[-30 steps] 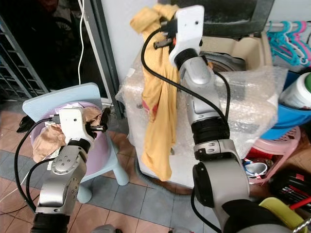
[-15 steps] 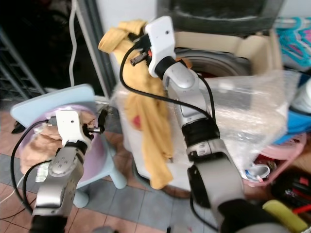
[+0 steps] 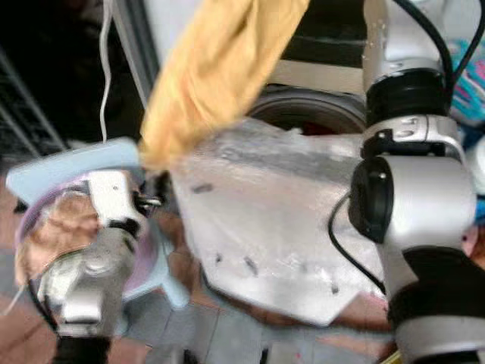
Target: Clothes washing
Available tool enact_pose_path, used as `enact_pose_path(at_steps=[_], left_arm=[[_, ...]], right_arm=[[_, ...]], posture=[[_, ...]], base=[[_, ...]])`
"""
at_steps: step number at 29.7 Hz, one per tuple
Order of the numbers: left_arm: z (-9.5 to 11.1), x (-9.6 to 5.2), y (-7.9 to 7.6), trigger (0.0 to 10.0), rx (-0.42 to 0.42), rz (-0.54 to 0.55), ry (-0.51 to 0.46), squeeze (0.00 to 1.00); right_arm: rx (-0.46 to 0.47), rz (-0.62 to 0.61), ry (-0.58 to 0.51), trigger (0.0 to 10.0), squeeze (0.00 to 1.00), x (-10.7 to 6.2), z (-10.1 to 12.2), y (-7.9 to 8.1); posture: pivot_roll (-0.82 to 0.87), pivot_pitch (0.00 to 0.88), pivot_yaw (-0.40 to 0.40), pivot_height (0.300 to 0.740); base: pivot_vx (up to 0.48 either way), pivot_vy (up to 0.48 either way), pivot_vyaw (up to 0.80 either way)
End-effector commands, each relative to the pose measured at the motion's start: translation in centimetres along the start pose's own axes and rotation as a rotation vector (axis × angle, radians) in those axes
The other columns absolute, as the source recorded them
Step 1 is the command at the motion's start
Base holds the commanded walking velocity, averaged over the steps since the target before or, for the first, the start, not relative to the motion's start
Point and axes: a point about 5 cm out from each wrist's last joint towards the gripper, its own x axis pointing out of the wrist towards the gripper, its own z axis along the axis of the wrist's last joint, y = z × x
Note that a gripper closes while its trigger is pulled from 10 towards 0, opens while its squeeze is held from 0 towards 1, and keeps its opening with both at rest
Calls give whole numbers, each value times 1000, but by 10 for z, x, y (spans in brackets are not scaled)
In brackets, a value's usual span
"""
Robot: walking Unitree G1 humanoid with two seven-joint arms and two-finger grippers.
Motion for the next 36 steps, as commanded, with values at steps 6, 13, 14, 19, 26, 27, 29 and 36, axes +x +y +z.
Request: enact_pose_path(at_steps=[6,13,14,19,26,27,29,36], left_arm=[[2,0,6,10000,6,29,-1,0],[2,1,7,10000,17,36,3,0],[2,1,7,10000,17,37,4,0],[2,3,9,10000,13,53,6,0],[3,9,9,10000,14,52,1,0],[3,10,9,10000,13,52,0,0],[3,11,9,10000,12,52,-2,0],[8,16,10,10000,1,57,-23,0]], right_arm=[[54,192,214,10000,0,-49,-69,46],[146,246,262,10000,1000,-104,-87,60],[135,254,261,10000,1000,-109,-87,61],[202,319,296,10000,1000,-139,-84,77],[211,343,393,10000,1000,-169,-86,78],[213,339,402,10000,1000,-171,-87,78],[214,337,412,10000,1000,-175,-87,78],[208,346,434,10000,1000,-203,-84,89]], posture=[[-26,0,37,740],[-31,0,41,740],[-31,0,41,740],[-33,0,41,740],[-50,0,48,740],[-53,0,49,740],[-55,0,50,740],[-52,0,52,740]], base=[[0,0,0],[0,0,0],[0,0,0],[0,0,0],[0,0,0],[0,0,0],[0,0,0],[0,239,0]])
